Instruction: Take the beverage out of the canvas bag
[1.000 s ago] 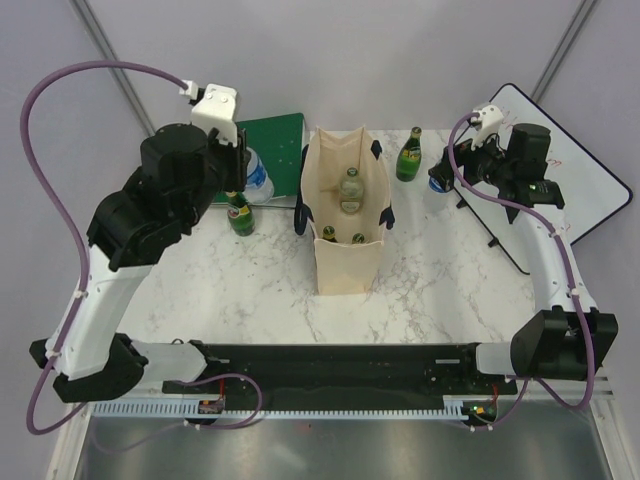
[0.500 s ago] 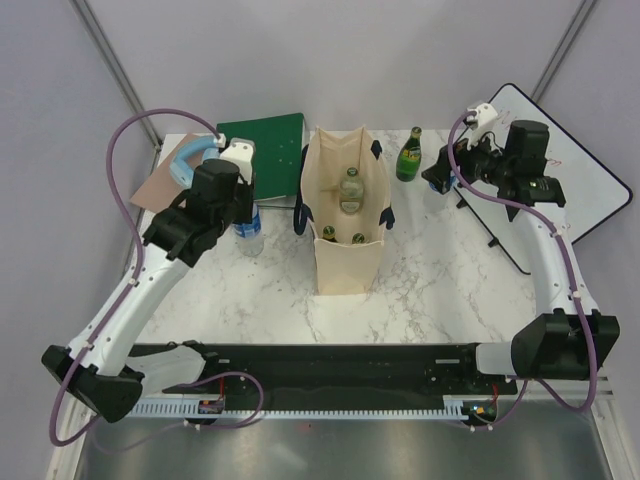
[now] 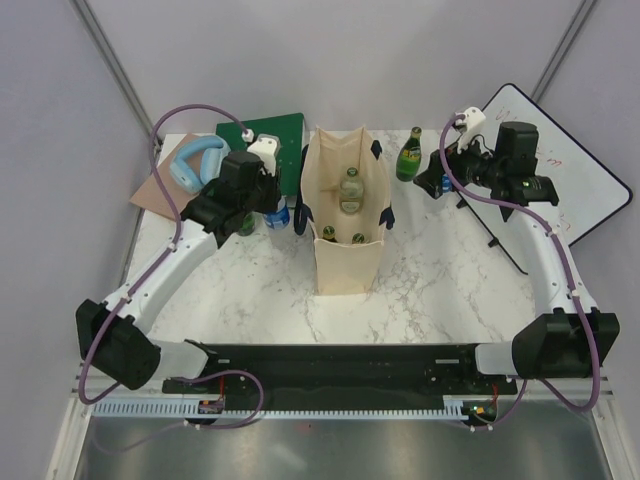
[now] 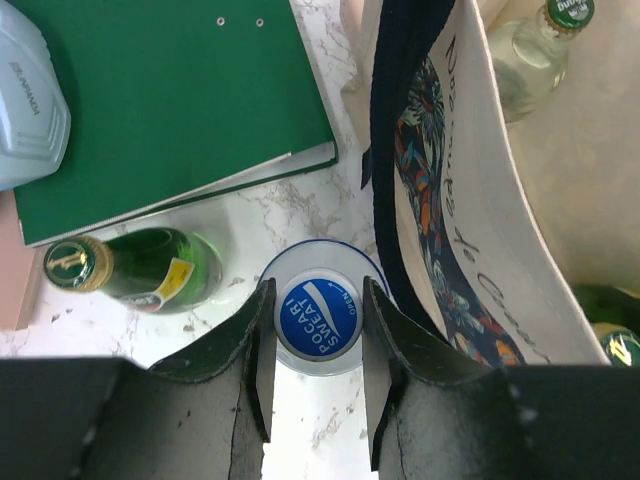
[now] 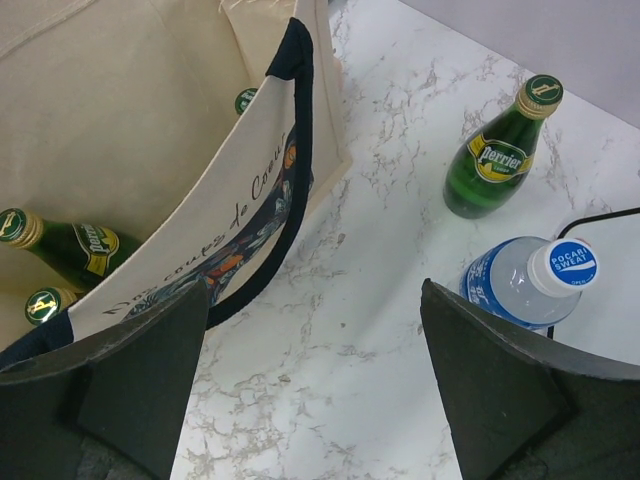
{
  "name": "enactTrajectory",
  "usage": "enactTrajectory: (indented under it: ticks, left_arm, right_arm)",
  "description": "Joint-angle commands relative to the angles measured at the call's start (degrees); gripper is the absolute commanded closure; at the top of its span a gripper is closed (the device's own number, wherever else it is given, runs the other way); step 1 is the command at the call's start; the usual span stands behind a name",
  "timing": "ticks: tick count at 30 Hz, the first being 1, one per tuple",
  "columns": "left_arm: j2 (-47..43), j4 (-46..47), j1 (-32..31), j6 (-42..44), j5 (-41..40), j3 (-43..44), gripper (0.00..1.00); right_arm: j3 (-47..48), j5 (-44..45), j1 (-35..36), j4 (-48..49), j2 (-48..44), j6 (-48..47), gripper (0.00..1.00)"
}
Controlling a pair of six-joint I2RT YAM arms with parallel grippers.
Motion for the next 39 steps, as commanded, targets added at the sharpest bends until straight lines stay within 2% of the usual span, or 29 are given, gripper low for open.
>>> enactTrajectory:
  ticks: [1,10,14,17,18,20,21,24,27,32,39]
  left_arm:
    - [1.31,13.38,0.79,2.48,-0.10,2.61,0.98]
    - [6.58,15.93,1.50,4.59,-0.45,3.57,0.98]
    - [7.38,15.67,1.58,4.68,-2.20,3.05,0.97]
    - [7.11,15.67,1.58,4.24,-3.00,2.34,0.81]
    - [7.02,15.67,1.58,4.07,-3.09,1.99,0.71]
    - [6.76,15.32,1.58,3.72,-3.17,1.64,0.60]
    - [6.59,15.05,1.58,3.63,-3.00,1.73,0.49]
    - [5.80,13.04,1.58,2.75,-2.91,2.86,0.31]
    - [4.48,10.67,1.58,1.96,-2.56,5.14,0.22]
    - [1.06,7.06,1.58,0.38,-2.91,8.05,0.17]
    - [-9.31,4.07,1.58,-3.65,-2.04,3.49,0.13]
  right_arm:
    - [0.99,-1.05,0.07,0.06,0.00,-1.14,0.06]
    - [2.84,-1.66,2.62,-2.92,0.71,-3.33,0.06]
    - [7.30,-3.07,4.72,-6.87,2.46,-6.48,0.06]
    - [11.69,-2.98,7.01,-10.56,4.30,-9.12,0.06]
    - [12.76,-2.98,7.71,-12.05,4.83,-9.57,0.05]
    - [15.83,-3.07,9.64,-13.38,6.41,-10.10,0.06]
    - [16.89,-3.16,10.44,-14.95,6.94,-11.06,0.06]
    - [21.20,-2.89,13.43,-17.42,9.23,-11.86,0.06]
    - [25.07,-1.32,16.76,-18.04,12.21,-9.85,0.07]
    - [29.99,3.69,22.91,-18.22,18.36,-5.01,0.09]
    - [35.09,14.06,27.67,-17.34,26.54,0.70,0.12]
